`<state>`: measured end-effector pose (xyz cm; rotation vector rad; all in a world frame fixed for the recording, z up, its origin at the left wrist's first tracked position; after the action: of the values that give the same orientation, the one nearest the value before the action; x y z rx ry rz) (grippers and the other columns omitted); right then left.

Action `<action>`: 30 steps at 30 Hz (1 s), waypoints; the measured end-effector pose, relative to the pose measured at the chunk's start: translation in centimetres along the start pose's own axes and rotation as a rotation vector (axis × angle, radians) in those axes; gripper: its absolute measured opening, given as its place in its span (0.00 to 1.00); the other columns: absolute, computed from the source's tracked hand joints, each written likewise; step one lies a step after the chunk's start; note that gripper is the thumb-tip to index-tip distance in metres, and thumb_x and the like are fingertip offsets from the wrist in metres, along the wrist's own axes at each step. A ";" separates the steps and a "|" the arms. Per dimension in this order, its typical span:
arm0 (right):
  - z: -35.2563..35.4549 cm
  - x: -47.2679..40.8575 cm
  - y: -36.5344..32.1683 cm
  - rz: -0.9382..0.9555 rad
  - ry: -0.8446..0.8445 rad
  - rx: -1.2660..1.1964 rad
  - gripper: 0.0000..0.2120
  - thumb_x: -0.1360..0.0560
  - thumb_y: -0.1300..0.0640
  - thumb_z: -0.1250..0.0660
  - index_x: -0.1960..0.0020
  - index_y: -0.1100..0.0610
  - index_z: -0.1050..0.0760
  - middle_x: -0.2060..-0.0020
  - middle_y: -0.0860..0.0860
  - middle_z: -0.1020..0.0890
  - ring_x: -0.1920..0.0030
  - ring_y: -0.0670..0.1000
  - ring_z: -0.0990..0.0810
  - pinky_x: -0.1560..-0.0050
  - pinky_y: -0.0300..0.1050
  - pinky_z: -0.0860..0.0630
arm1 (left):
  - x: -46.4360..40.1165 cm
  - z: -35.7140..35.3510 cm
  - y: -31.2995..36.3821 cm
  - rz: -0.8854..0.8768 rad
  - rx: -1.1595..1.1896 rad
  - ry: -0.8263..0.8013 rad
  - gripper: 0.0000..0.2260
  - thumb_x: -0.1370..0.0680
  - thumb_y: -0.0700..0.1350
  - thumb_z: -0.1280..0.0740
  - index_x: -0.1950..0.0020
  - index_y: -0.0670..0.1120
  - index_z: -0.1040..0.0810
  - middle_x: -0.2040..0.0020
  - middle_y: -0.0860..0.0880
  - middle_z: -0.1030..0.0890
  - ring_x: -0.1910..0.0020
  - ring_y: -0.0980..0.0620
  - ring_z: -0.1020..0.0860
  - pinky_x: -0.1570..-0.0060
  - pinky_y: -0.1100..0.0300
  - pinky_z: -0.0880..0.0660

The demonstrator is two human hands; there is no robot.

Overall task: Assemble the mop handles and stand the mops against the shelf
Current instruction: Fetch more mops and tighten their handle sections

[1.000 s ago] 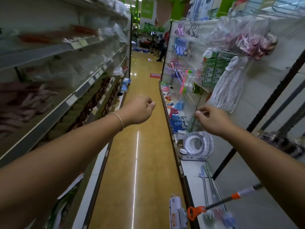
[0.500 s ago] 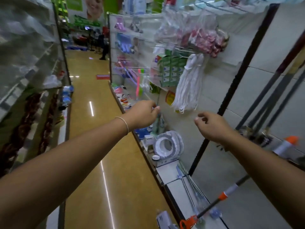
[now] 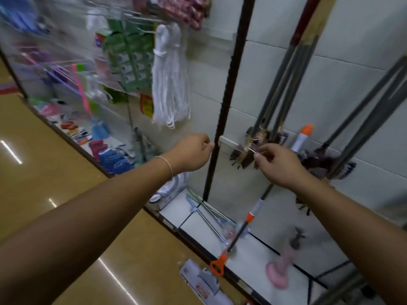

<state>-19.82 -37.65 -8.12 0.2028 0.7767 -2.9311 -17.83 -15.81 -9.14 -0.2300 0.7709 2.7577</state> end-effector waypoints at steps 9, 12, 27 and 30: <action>-1.0 -6.5 8.0 -0.090 0.035 -0.023 0.13 0.21 0.51 0.35 0.41 0.58 0.21 0.50 0.55 0.17 0.48 0.56 0.20 0.45 0.49 0.23 | -8.5 -6.5 1.6 -0.109 -0.027 -0.117 0.14 0.18 0.49 0.44 0.42 0.43 0.24 0.50 0.43 0.19 0.53 0.45 0.23 0.54 0.57 0.29; -1.5 -7.9 10.4 -0.126 0.058 -0.059 0.13 0.21 0.52 0.35 0.42 0.59 0.21 0.51 0.56 0.17 0.49 0.57 0.20 0.46 0.48 0.23 | -10.1 -8.8 2.0 -0.132 0.003 -0.172 0.11 0.18 0.48 0.44 0.47 0.45 0.24 0.53 0.45 0.21 0.57 0.49 0.27 0.58 0.59 0.35; -13.4 -6.7 23.3 -0.514 -0.028 -0.092 0.10 0.23 0.56 0.34 0.47 0.61 0.20 0.53 0.59 0.16 0.48 0.61 0.20 0.49 0.45 0.28 | -11.8 -27.1 -1.6 -0.091 -0.006 -0.700 0.14 0.20 0.41 0.42 0.36 0.38 0.29 0.43 0.36 0.21 0.45 0.39 0.24 0.48 0.52 0.26; -16.3 -7.2 25.7 -0.615 -0.050 -0.127 0.12 0.22 0.55 0.35 0.43 0.60 0.21 0.49 0.57 0.17 0.45 0.59 0.21 0.50 0.41 0.31 | -11.8 -29.8 -2.6 -0.078 0.021 -0.704 0.18 0.20 0.42 0.42 0.30 0.41 0.32 0.38 0.38 0.23 0.41 0.40 0.25 0.46 0.56 0.29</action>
<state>-7.66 -51.27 -33.49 -0.1511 1.1945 -3.4034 -3.42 -31.94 -33.01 0.6643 0.5697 2.4765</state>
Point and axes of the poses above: each hand's wrist, its own x-axis away from the middle knuckle, its own z-axis out of the back of the hand, y = z × x, the point moved 5 cm from there along -x, towards the middle knuckle
